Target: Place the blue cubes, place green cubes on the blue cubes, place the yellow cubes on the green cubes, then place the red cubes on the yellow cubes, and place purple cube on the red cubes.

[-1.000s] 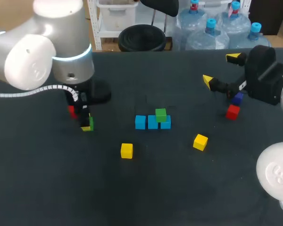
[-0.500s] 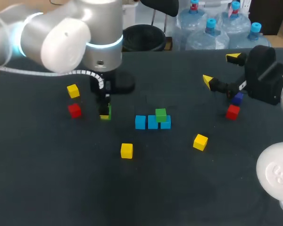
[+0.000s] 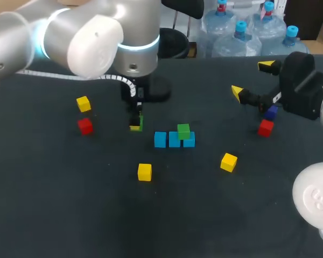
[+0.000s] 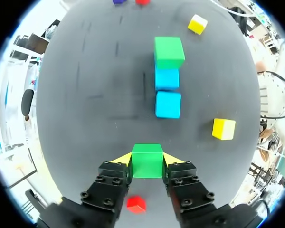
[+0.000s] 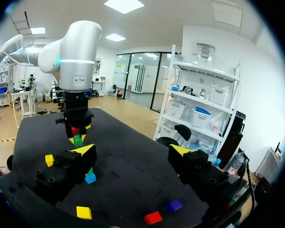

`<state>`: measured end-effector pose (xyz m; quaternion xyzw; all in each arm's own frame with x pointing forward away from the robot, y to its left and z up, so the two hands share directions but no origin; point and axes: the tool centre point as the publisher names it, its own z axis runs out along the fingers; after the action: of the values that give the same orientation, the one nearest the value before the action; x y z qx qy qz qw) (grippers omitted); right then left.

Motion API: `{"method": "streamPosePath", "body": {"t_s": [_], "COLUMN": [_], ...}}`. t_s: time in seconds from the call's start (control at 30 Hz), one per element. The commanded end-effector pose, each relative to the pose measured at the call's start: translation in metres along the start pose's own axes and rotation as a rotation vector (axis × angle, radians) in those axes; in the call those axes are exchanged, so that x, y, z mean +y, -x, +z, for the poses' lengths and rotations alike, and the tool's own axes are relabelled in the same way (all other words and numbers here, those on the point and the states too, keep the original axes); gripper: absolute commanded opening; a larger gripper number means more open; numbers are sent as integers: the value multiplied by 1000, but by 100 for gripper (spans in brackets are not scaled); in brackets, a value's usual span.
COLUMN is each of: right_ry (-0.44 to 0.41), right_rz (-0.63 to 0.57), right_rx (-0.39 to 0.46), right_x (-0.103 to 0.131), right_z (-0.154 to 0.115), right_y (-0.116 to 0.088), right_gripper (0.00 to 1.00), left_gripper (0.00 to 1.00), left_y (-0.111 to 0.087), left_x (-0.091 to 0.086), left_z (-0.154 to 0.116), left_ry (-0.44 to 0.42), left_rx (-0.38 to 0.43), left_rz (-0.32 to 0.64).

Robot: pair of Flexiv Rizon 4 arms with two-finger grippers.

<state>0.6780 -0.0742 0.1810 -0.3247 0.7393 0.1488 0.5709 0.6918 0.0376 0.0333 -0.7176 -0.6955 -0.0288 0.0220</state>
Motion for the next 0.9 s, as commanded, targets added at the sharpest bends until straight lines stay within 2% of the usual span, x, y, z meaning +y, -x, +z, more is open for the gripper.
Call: {"method": "streamPosePath", "body": {"t_s": [0.03, 0.37, 0.53, 0.63, 0.9], "right_ry": [2, 2, 2, 2, 2], "right_rz": [1, 1, 1, 1, 1], "right_rx": [-1, -1, -1, -1, -1], "right_x": [0, 0, 0, 0, 0], "right_z": [0, 0, 0, 0, 0], "right_y": [0, 0, 0, 0, 0], "right_gripper": [100, 100, 100, 100, 100], "left_gripper": [0, 0, 0, 0, 0], "left_y": [6, 27, 37, 40, 45], "left_x": [5, 2, -3, -6, -13], "left_z": [-2, -7, -9, -9, -10], "left_ry": [-3, -11, -29, -53, -69], "left_rx": [-8, -50, -38, -20, -40], "left_rz": [3, 5, 10, -17, -59]}}
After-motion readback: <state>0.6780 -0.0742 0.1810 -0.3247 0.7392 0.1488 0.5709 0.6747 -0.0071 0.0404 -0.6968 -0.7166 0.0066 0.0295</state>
